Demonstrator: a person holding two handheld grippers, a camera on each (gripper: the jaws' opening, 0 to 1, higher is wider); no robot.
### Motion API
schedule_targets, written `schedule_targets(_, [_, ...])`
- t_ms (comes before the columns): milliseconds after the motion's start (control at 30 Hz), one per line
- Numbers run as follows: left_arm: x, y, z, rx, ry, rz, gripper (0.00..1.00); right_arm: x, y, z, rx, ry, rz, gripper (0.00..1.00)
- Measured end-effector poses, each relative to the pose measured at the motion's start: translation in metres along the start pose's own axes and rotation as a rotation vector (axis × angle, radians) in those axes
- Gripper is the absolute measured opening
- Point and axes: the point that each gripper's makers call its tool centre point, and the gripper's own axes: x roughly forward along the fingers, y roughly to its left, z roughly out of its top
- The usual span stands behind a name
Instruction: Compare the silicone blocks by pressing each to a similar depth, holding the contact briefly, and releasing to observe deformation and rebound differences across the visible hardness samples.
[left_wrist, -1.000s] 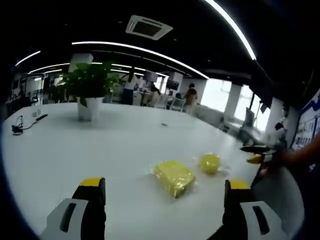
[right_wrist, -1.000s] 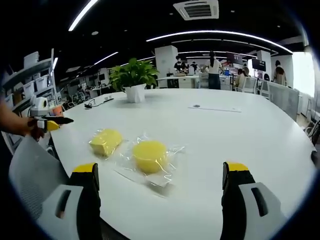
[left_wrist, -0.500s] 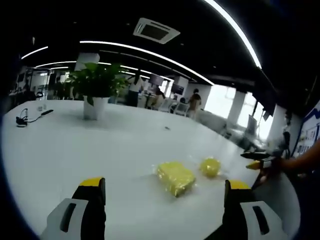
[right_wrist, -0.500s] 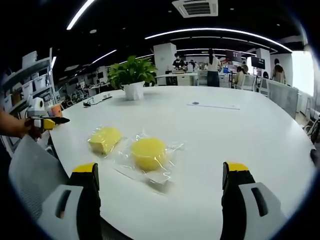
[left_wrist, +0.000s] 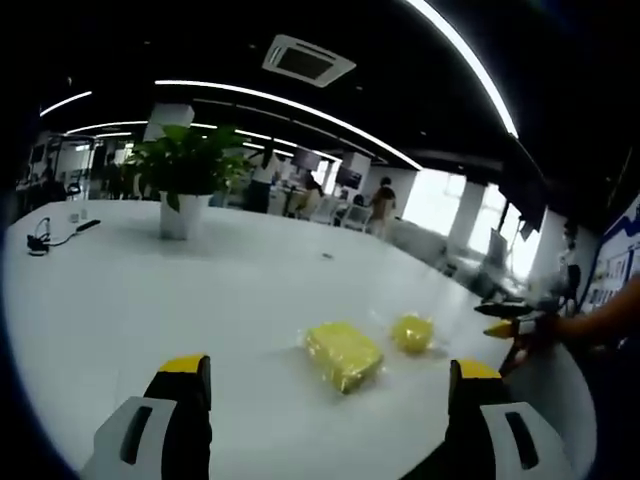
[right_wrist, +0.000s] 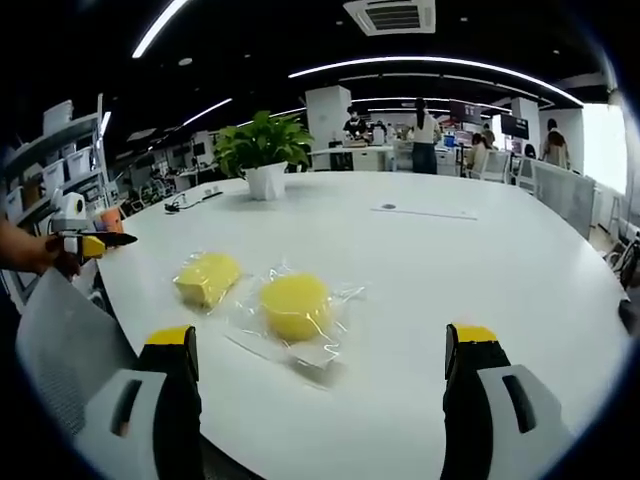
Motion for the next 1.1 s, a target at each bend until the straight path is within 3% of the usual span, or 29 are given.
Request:
schedule_targets(467, [0.003, 0.004, 0.016, 0.009, -0.028, 0.009, 1.00, 0.000, -0.001, 0.002, 0.013, -0.009, 0.005, 0.96])
schedule_targets(633, [0.011, 0.004, 0.023, 0.032, -0.007, 0.007, 1.00, 0.000, -0.001, 0.002, 0.021, -0.017, 0.001, 0.96])
schedule_targets(700, [0.014, 0.003, 0.023, 0.006, 0.023, 0.000, 1.00, -0.001, -0.002, 0.004, 0.027, -0.023, -0.002, 0.96])
schedule_targets(800, [0.021, 0.001, 0.036, -0.013, 0.017, -0.015, 1.00, 0.000, -0.002, 0.004, 0.028, -0.023, 0.000, 0.96])
schedule_targets(967, [0.030, -0.007, 0.056, 0.044, 0.032, -0.030, 1.00, -0.001, -0.004, 0.006, 0.029, -0.031, -0.009, 0.96])
schedule_targets(1100, [0.036, -0.014, 0.072, 0.035, 0.021, -0.054, 1.00, 0.000, -0.006, 0.006, 0.049, -0.037, -0.007, 0.96])
